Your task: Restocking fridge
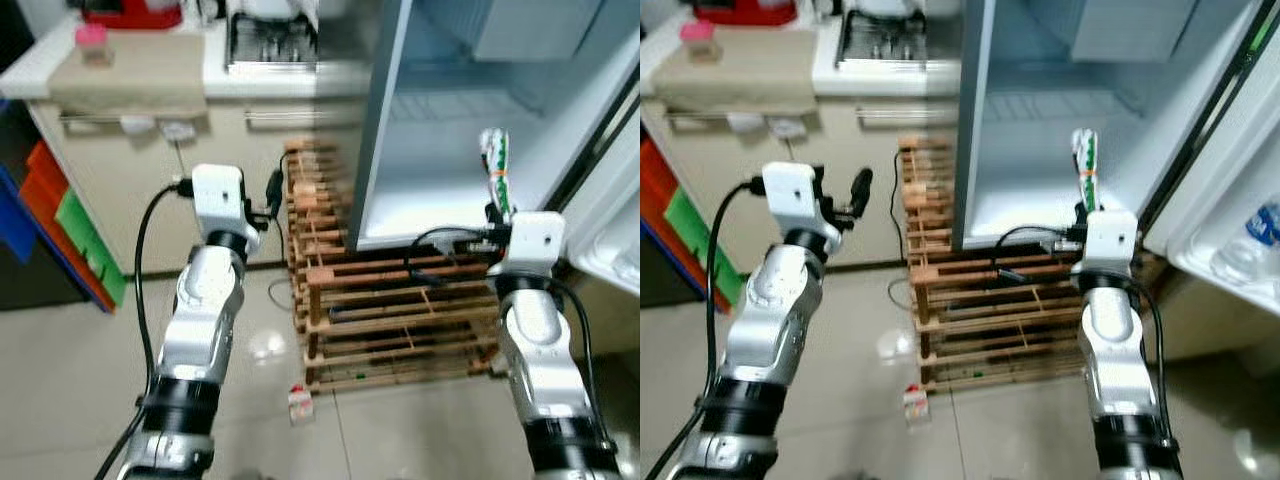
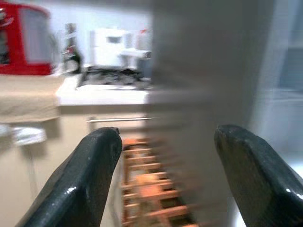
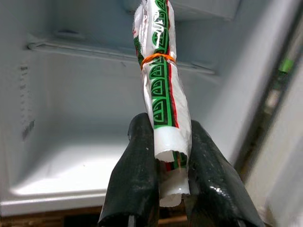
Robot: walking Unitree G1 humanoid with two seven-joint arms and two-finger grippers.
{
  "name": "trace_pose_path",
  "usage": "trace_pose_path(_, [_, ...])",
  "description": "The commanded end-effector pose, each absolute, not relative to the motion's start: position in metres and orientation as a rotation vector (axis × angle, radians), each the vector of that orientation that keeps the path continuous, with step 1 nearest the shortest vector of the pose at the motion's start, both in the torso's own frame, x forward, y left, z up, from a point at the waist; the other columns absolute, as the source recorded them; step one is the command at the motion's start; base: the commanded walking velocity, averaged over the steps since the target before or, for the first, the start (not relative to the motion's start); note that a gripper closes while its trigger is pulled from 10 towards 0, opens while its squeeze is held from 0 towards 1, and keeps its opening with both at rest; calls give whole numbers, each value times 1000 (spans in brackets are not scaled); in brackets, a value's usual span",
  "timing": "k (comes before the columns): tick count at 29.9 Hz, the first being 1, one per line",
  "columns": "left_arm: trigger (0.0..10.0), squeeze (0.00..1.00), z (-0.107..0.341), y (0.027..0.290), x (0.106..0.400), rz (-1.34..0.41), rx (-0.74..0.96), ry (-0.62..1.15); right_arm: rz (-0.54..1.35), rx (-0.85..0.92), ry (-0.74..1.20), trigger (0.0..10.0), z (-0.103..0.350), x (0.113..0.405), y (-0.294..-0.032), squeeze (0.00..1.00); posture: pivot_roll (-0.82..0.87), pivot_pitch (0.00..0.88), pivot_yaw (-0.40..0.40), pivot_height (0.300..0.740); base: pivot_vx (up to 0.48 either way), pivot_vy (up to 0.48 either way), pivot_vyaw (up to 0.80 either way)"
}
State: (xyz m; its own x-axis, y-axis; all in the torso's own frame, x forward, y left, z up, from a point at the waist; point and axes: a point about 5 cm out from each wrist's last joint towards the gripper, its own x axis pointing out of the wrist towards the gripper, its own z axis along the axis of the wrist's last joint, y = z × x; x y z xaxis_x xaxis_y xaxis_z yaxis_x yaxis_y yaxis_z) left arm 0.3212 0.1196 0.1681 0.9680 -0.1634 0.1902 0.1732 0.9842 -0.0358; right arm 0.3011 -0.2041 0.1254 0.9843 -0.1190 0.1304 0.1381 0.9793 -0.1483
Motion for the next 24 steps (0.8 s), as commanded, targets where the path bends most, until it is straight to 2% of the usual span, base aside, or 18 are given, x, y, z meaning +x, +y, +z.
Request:
trace_pose_path(1, [10000,0,176,106,318,-237,-50,-227,-154,-168,-142,10000,132,302,-213,0,-75,0,-2,740,247,-409,0])
trace_pose_path(9, [10000,0,172,111,320,-197,-55,-190,-152,-169,-142,10000,132,302,-213,0,-70,0,-3,740,307,-361,0])
trace_pose_path(12, [10000,0,167,117,324,-141,-65,-152,-147,-167,-140,10000,131,301,-212,0,-70,0,-3,740,405,-251,0])
trace_pose_path(15, [10000,0,166,116,323,-151,-67,-146,-130,-179,-136,10000,131,301,-210,0,-74,0,-6,740,0,0,0])
trace_pose_path(21, [10000,0,168,106,323,-216,-43,-157,-120,-190,-126,10000,131,304,-209,0,-75,0,-11,740,0,0,632])
trace_pose_path(22, [10000,0,172,100,321,-276,-105,-171,-121,-185,-127,10000,131,305,-209,0,-75,0,-11,740,0,0,744])
trace_pose_path(24, [10000,0,174,95,320,-315,-77,-180,-118,-187,-126,10000,131,306,-209,0,-72,0,-13,740,0,0,656])
